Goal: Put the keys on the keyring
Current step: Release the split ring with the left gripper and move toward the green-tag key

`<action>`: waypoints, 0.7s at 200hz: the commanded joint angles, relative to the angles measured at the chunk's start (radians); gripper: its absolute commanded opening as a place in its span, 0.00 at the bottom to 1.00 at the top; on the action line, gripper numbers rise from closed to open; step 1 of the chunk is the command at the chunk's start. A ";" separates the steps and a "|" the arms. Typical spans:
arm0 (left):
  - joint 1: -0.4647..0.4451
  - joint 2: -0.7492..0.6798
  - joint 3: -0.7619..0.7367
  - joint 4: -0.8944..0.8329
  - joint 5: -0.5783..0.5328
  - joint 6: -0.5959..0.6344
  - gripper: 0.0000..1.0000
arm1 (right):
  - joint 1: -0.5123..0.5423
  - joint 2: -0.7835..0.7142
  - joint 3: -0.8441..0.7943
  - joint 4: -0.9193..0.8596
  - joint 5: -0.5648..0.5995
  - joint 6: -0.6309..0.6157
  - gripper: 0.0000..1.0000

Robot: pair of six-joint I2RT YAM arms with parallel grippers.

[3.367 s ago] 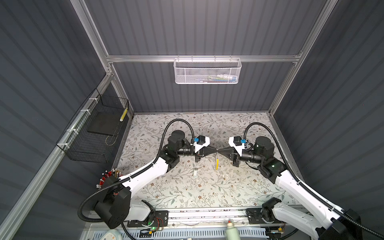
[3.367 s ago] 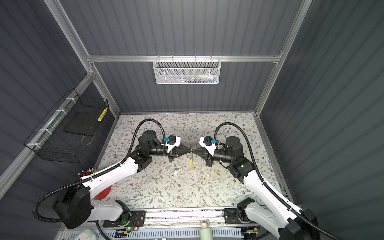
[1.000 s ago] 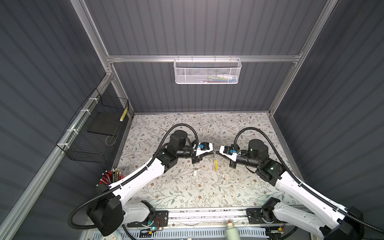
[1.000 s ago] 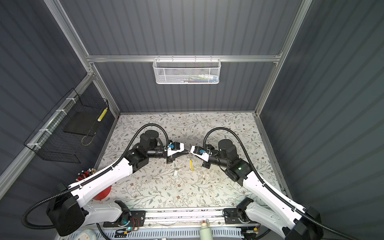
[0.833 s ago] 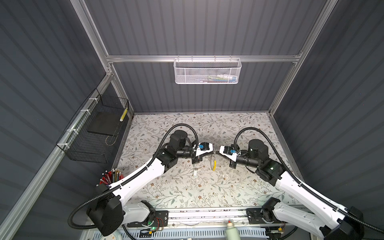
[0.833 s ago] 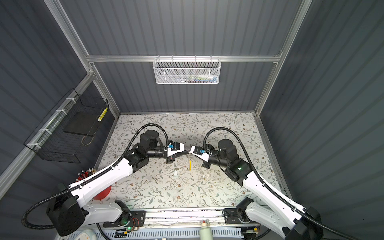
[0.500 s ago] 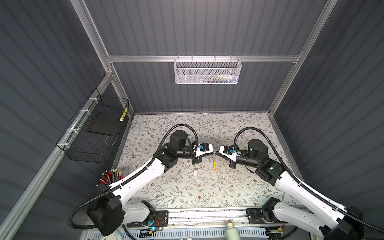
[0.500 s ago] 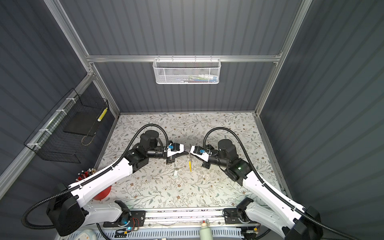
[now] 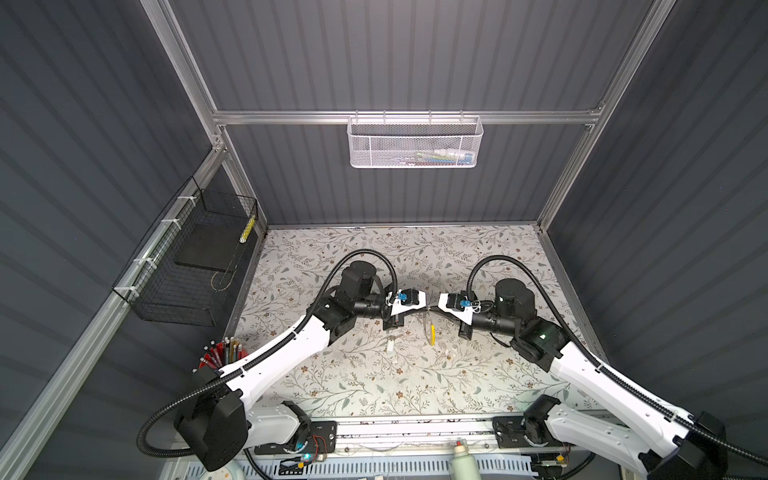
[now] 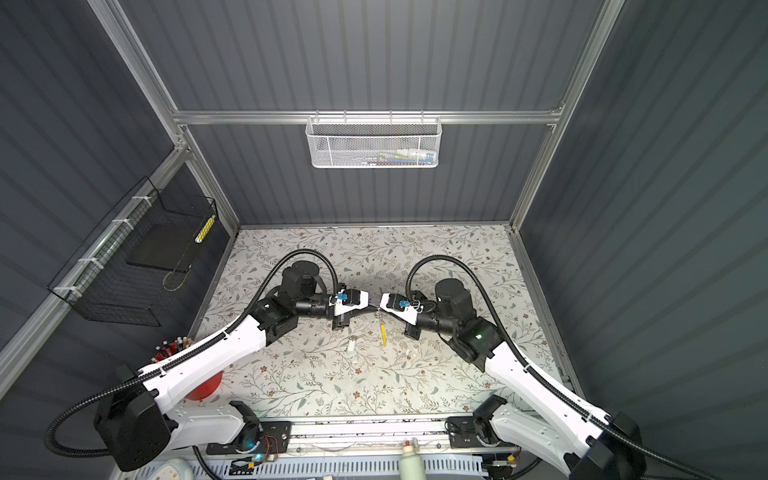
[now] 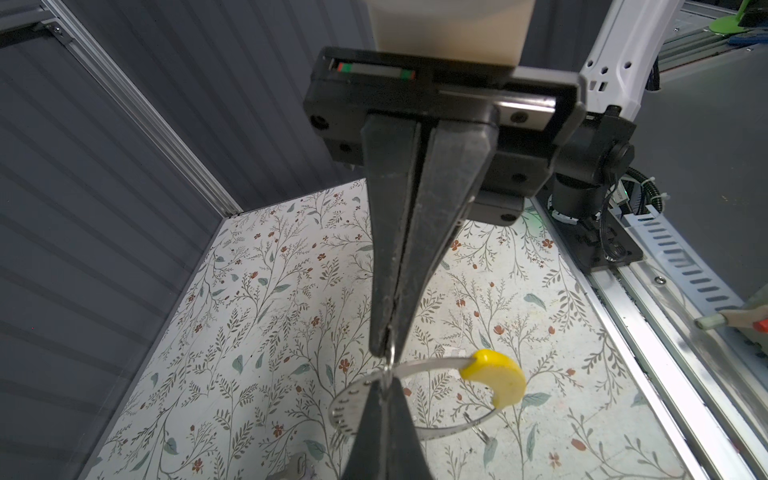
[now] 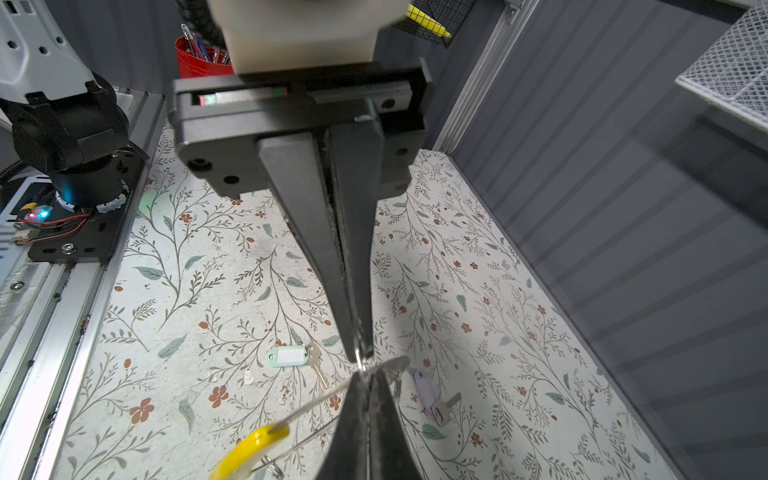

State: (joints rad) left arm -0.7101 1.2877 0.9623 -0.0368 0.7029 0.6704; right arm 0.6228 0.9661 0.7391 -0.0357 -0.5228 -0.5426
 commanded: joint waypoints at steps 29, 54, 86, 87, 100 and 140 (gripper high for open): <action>0.005 -0.014 -0.010 -0.020 -0.102 -0.063 0.25 | 0.003 -0.007 -0.002 -0.005 0.066 -0.009 0.00; 0.042 -0.020 -0.064 0.014 -0.115 -0.153 0.31 | -0.017 -0.007 -0.026 0.003 0.078 -0.013 0.00; 0.078 -0.021 -0.113 -0.008 -0.180 -0.231 0.34 | -0.071 -0.022 -0.060 0.034 0.036 -0.006 0.00; 0.079 -0.022 -0.114 -0.009 -0.181 -0.232 0.34 | -0.072 -0.023 -0.060 0.033 0.036 -0.007 0.00; 0.090 -0.022 -0.132 -0.029 -0.206 -0.252 0.34 | -0.087 -0.035 -0.071 0.025 0.025 -0.015 0.00; 0.110 0.012 -0.136 -0.156 -0.324 -0.318 0.34 | -0.139 -0.074 -0.119 0.009 -0.012 -0.033 0.00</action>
State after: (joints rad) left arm -0.6113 1.2835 0.8230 -0.0860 0.4644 0.4232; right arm 0.5064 0.9203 0.6426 -0.0307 -0.4911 -0.5587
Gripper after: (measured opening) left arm 0.342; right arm 0.047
